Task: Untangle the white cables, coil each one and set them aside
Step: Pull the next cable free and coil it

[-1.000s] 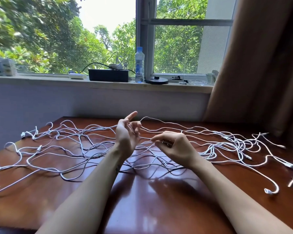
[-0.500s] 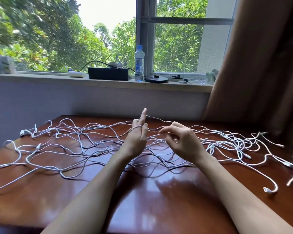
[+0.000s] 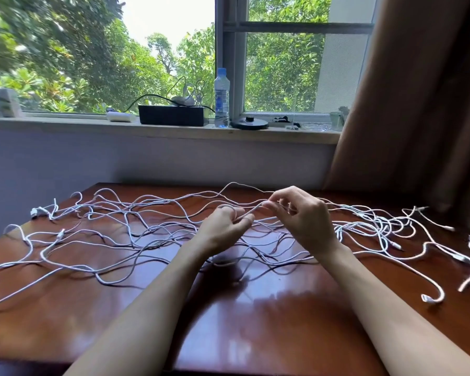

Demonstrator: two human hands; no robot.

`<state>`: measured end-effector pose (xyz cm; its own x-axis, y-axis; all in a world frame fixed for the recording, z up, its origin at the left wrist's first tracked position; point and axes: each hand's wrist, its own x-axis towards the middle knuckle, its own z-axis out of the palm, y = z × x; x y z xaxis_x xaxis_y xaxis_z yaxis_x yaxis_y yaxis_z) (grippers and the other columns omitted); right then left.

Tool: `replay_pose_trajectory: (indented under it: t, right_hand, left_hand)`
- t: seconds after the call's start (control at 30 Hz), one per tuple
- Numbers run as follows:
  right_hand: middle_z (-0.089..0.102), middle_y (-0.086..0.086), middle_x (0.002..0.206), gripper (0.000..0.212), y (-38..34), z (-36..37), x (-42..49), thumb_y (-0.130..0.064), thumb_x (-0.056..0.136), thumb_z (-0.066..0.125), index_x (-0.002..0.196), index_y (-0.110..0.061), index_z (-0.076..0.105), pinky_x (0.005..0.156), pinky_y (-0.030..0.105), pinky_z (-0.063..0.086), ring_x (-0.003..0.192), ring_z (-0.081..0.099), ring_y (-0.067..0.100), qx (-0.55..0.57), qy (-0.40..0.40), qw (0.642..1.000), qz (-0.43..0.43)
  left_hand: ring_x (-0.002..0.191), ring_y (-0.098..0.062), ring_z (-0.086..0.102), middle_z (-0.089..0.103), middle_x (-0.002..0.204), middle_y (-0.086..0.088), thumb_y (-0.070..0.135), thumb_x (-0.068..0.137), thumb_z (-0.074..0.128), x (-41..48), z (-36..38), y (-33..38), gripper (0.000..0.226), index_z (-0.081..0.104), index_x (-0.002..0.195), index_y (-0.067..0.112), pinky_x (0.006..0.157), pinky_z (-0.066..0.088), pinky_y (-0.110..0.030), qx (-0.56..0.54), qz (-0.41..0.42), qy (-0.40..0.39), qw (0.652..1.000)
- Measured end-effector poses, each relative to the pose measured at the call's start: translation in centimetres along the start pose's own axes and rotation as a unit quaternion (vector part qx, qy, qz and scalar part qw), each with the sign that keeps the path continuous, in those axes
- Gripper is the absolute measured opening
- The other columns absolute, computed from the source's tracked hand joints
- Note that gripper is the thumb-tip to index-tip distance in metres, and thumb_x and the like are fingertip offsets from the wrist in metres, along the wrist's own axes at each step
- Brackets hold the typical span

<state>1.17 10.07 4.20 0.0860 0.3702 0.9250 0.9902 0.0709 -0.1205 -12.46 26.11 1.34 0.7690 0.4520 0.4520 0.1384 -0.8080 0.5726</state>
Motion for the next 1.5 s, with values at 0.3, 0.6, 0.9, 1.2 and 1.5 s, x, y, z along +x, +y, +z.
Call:
replay_pose_trajectory:
  t: [0.3,0.6,0.9,1.2,1.5]
  right_hand:
    - [0.063,-0.006,0.083,0.012,0.7,0.7,0.0,-0.021,0.096,0.064,0.104,-0.017,0.071,0.079,0.034,0.051,0.074,0.057,0.015,0.011,-0.044,0.999,-0.015]
    - [0.063,-0.005,0.089,0.01,1.1,0.5,-0.1,-0.008,0.091,0.068,0.096,-0.016,0.066,0.078,0.032,0.052,0.083,0.058,0.013,0.039,-0.06,0.996,0.052]
    - [0.053,-0.01,0.058,0.014,1.2,0.5,-0.1,-0.036,0.086,0.078,0.086,-0.025,0.07,0.057,0.019,0.041,0.054,0.05,0.007,0.113,-0.044,0.976,0.182]
    - [0.065,-0.019,0.062,0.013,0.7,1.1,-0.5,-0.039,0.077,0.085,0.082,-0.027,0.081,0.058,0.016,0.038,0.054,0.05,0.002,0.144,-0.2,0.959,0.143]
    - [0.072,-0.012,0.075,0.012,-1.4,1.8,-0.8,-0.011,0.087,0.079,0.099,-0.013,0.081,0.065,0.011,0.043,0.064,0.06,-0.002,0.254,-0.275,0.915,0.152]
  left_hand:
    - [0.041,-0.01,0.015,0.018,0.045,0.006,0.048,0.103,0.028,0.2,-0.1,1.2,0.063,0.025,0.044,0.026,0.041,0.016,-0.022,-0.297,-0.092,-0.043,0.949]
    - [0.045,-0.006,0.009,0.021,0.051,0.006,0.039,0.095,0.022,0.3,-1.4,1.7,0.054,0.03,0.045,0.021,0.047,-0.001,-0.021,-0.565,-0.141,-0.094,0.807]
    - [0.046,-0.012,0.006,0.012,0.055,-0.001,0.035,0.091,0.027,-0.1,-2.5,2.3,0.041,0.021,0.054,0.021,0.047,0.006,-0.023,-0.706,-0.092,-0.05,0.701]
    - [0.051,-0.014,0.019,0.033,0.068,-0.001,0.033,0.096,0.039,0.1,-3.2,1.4,0.034,0.042,0.067,0.014,0.052,0.016,-0.028,-0.803,-0.072,-0.011,0.592]
    - [0.048,-0.01,0.032,0.04,0.067,0.002,0.034,0.109,0.03,1.4,-3.1,1.1,0.034,0.057,0.101,0.015,0.048,0.032,-0.021,-0.738,-0.154,0.138,0.643]
